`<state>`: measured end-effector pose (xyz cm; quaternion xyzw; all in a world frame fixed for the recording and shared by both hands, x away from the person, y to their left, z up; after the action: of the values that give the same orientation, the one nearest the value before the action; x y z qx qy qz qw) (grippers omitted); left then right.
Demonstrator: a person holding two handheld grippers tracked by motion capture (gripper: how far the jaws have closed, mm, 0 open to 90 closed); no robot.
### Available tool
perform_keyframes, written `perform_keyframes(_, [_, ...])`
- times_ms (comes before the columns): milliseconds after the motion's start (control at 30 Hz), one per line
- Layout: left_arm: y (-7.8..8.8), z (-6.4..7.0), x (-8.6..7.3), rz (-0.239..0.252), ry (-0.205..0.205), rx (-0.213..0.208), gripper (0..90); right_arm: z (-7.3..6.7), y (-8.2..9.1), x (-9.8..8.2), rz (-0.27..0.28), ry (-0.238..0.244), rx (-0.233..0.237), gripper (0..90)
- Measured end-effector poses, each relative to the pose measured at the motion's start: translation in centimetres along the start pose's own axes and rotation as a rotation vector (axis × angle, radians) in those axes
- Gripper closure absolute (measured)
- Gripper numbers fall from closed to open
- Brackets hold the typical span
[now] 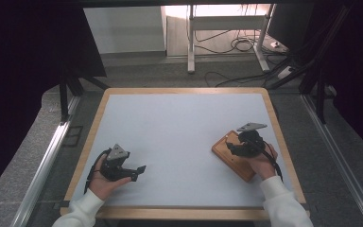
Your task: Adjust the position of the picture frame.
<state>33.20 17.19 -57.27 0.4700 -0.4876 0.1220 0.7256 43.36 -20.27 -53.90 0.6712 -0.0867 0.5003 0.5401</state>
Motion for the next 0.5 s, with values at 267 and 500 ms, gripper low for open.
perform_keyframes(267, [-0.1, 0.0, -0.1, -0.01, -0.011, -0.001, 13.3, -0.6, -1.8, 0.3, -0.011, 0.01, 0.044, 55.1])
perform_keyframes(500, [-0.1, 0.1, -0.2, -0.009, -0.012, -0.001, 13.3, -0.9, -2.6, 0.3, -0.025, 0.027, 0.049, 66.3])
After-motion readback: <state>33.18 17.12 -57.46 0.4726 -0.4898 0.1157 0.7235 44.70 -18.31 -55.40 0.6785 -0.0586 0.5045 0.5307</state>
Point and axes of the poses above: each handheld gripper's, and its own axes: y roughly backward along the jaws, x roughly out of its top, z roughly to its right, the point moved 8 cm from there along -y, roughly forward along the jaws, and after that the axes turned 6 degrees about z, right-handed, at the moved point
